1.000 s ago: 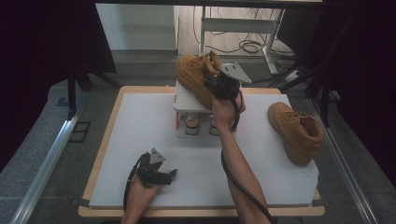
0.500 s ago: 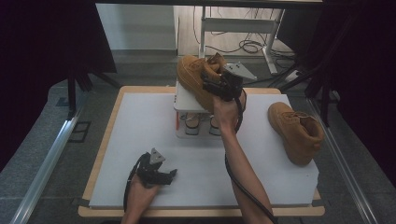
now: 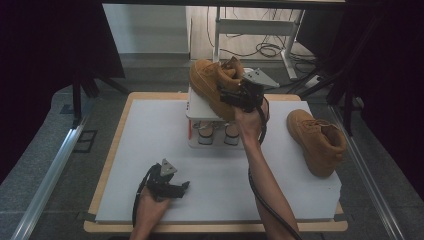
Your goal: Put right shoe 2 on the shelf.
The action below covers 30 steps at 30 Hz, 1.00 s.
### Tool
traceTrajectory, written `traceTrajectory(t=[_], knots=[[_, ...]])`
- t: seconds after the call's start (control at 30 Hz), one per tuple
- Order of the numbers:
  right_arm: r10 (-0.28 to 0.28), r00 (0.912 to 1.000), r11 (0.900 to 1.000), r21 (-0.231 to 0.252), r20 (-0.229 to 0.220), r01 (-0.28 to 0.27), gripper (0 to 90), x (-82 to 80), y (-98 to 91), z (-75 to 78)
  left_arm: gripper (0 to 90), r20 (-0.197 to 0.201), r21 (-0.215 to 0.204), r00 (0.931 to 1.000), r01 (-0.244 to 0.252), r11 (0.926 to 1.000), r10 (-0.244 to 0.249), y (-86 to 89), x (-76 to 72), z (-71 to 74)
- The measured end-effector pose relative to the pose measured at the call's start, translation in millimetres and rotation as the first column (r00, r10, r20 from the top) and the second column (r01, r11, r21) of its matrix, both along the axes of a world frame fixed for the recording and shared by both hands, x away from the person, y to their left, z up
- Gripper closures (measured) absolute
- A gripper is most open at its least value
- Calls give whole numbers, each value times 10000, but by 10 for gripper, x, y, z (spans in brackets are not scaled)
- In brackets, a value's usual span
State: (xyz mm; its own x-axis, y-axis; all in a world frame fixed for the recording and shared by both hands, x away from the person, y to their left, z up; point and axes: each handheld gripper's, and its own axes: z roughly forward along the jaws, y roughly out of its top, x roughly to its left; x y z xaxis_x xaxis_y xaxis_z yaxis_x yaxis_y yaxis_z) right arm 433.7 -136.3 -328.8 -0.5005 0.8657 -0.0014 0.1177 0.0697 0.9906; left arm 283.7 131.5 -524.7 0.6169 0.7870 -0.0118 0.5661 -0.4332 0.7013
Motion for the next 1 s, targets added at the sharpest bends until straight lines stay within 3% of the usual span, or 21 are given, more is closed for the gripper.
traceTrajectory(t=[0.47,0.6,0.7,1.0], knots=[[155,9997,9994,-307,-169,-160,94,-197,-147,0,135,-29,75,10000,45,10000,-45,5,1,4],[547,9975,9974,-448,-448,-567,113,-261,-193,-15,135,-28,77,10000,47,10000,-47,5,1,4],[364,9978,9970,-659,-560,-400,141,-303,-213,-38,135,-2,19,10000,-12,10000,12,-1,-2,2],[789,9938,9936,-749,-787,-849,479,-459,-342,-142,135,5,19,10000,-13,10000,13,-1,-2,1]])
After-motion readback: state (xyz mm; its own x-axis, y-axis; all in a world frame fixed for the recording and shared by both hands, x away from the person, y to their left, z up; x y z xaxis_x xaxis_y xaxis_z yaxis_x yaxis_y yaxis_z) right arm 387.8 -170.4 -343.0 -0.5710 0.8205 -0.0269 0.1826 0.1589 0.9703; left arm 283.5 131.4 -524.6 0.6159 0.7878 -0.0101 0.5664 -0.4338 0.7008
